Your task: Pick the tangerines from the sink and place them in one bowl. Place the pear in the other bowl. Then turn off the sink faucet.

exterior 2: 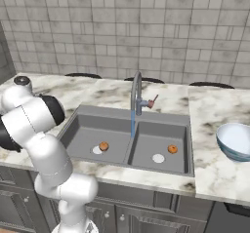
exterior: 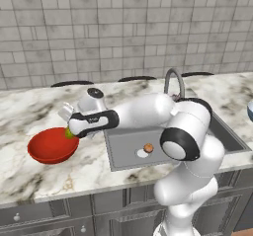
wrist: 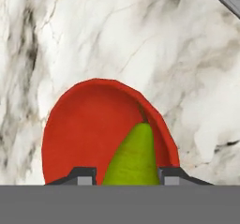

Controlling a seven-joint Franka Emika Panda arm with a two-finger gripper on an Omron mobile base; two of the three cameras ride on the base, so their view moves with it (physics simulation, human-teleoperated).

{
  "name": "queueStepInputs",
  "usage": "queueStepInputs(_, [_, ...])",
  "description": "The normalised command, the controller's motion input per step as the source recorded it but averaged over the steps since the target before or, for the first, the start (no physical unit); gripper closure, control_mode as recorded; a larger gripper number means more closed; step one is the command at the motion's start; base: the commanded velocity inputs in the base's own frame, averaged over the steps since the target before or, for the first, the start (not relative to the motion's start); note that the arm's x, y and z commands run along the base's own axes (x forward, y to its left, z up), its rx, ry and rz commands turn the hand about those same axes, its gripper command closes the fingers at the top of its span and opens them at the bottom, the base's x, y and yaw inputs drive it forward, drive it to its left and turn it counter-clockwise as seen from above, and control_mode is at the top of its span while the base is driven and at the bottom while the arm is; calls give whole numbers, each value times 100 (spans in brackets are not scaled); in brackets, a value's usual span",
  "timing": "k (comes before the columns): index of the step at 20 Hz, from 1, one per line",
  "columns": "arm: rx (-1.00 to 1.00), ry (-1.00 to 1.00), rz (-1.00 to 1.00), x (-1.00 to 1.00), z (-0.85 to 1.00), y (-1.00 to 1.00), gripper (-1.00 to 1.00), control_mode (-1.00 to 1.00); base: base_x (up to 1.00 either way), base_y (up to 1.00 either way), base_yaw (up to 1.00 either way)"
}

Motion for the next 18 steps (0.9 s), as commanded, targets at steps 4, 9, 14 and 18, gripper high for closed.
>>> queueStepInputs(4, [0, 12, -4, 0, -46, 41, 100, -100, 0, 0, 0])
queueStepInputs(9, [0, 10, -2, 0, -36, 33, 100, -100, 0, 0, 0])
queueStepInputs(14, [0, 1, -1, 0, -3, 10, -100, -100, 0, 0, 0])
queueStepInputs(18, [-3, -4, 0, 0, 0, -3, -100, -100, 0, 0, 0])
